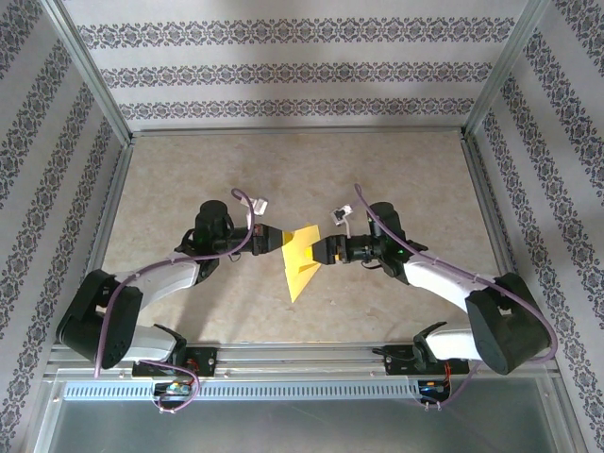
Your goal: Fold a paper plane with a square sheet of paper (fold left side to right side)
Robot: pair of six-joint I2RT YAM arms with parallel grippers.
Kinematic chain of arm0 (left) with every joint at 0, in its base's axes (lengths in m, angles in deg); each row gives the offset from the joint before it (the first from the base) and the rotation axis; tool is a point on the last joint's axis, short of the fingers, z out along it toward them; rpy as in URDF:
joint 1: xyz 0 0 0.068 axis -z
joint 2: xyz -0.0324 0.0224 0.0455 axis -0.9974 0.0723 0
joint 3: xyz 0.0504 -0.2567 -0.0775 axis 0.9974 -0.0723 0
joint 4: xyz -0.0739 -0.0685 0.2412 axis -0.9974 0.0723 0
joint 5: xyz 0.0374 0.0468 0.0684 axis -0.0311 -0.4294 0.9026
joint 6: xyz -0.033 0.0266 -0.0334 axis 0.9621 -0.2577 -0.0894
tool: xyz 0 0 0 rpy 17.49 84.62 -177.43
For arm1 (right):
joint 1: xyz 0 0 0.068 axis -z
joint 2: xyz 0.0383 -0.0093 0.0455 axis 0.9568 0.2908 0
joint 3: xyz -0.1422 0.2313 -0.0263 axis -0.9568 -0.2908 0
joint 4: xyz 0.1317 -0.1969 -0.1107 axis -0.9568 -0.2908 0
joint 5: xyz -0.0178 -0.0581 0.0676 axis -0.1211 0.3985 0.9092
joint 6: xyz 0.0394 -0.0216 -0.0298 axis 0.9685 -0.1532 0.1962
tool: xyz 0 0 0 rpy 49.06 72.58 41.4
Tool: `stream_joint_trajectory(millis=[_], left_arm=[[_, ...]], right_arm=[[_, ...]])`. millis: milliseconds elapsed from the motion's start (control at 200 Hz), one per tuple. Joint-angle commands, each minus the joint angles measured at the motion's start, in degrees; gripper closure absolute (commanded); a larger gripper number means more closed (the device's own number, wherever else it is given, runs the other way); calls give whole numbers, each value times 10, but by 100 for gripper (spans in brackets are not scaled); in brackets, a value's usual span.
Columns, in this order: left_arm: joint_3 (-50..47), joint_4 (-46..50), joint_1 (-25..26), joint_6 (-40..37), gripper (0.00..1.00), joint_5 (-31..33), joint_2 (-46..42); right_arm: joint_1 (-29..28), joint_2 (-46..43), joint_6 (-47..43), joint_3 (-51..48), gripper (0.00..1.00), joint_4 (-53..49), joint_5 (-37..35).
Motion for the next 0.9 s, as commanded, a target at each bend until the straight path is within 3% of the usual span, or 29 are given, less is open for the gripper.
stream_joint_trajectory(millis=[0,175,445,700,830,899], left_arm=[[-1,-34,-6,7,100,-2,15],[-5,-13,-9,-7,100,18,25],[-4,17,-10,-30,100,-2,38],[-6,49,-10,-54,100,4,44],[-8,46,-10,-55,100,8,51],[-8,51,-10,-60,95,14,53]], right_arm=[[-4,9,-9,21,17,28,32],[-3,13,-18,27,29,3,22],[-1,44,-18,52,51,-11,-13],[4,63,-21,67,66,-26,-31],[4,72,-27,71,80,-47,-53],[5,80,-33,76,91,-73,-74]])
